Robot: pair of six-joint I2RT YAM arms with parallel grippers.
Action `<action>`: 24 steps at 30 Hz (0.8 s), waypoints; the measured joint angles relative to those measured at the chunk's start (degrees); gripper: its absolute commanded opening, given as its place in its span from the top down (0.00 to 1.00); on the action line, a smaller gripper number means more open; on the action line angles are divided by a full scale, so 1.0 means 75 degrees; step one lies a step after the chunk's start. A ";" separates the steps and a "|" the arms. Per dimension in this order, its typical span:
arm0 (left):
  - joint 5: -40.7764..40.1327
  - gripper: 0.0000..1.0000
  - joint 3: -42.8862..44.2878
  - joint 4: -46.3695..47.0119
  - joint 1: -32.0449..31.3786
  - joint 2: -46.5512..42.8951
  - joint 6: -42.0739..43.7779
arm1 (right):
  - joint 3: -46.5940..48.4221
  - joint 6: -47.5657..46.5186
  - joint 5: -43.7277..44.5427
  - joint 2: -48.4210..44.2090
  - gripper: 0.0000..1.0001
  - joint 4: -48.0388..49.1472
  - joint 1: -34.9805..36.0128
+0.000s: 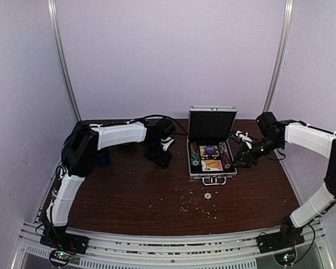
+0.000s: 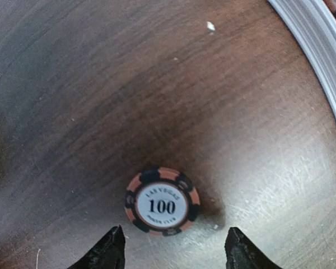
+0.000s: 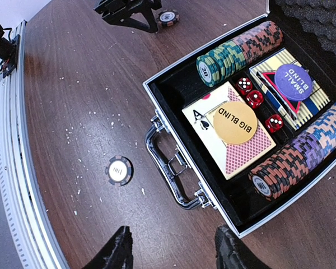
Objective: Pack up texas hold em set
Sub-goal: Pick up the poker chip from the center of the board.
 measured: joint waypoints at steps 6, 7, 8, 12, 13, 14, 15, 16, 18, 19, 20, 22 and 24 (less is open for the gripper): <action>0.0149 0.41 0.0163 0.0017 0.0128 0.0239 0.0003 | 0.0000 -0.0003 0.0064 0.0061 0.49 0.0000 0.0064; 0.0181 0.42 0.0178 0.0050 0.0149 0.0242 0.0003 | 0.0000 -0.0003 0.0073 0.0073 0.49 0.0000 0.0067; 0.0219 0.42 0.0184 0.0079 0.0163 0.0245 0.0003 | -0.0003 -0.0003 0.0076 0.0082 0.49 0.0000 0.0073; 0.0347 0.47 0.0195 0.0227 0.0227 0.0289 0.0006 | -0.0003 -0.0003 0.0093 0.0102 0.49 0.0000 0.0119; 0.0373 0.48 0.0207 0.0242 0.0245 0.0300 0.0006 | 0.0000 -0.0003 0.0096 0.0111 0.49 0.0000 0.0131; 0.0399 0.49 0.0227 0.0251 0.0259 0.0315 0.0009 | -0.0003 -0.0003 0.0099 0.0117 0.49 0.0000 0.0140; 0.0414 0.49 0.0236 0.0268 0.0268 0.0323 0.0009 | -0.0003 -0.0003 0.0102 0.0125 0.49 0.0000 0.0146; 0.0431 0.49 0.0248 0.0280 0.0280 0.0326 0.0009 | -0.0003 -0.0003 0.0105 0.0131 0.49 0.0000 0.0152; 0.0463 0.50 0.0248 0.0321 0.0283 0.0335 0.0015 | 0.0000 -0.0003 0.0108 0.0140 0.49 0.0000 0.0166; 0.0481 0.50 0.0248 0.0350 0.0291 0.0338 0.0035 | -0.0003 -0.0003 0.0108 0.0149 0.49 -0.0003 0.0178; 0.0498 0.50 0.0248 0.0367 0.0294 0.0338 0.0047 | 0.0000 -0.0003 0.0108 0.0157 0.49 -0.0003 0.0184; 0.0545 0.52 0.0248 0.0405 0.0300 0.0350 0.0090 | -0.0003 -0.0003 0.0114 0.0175 0.49 -0.0003 0.0201; 0.0571 0.56 0.0245 0.0437 0.0300 0.0353 0.0125 | -0.0003 -0.0006 0.0119 0.0189 0.50 -0.0003 0.0221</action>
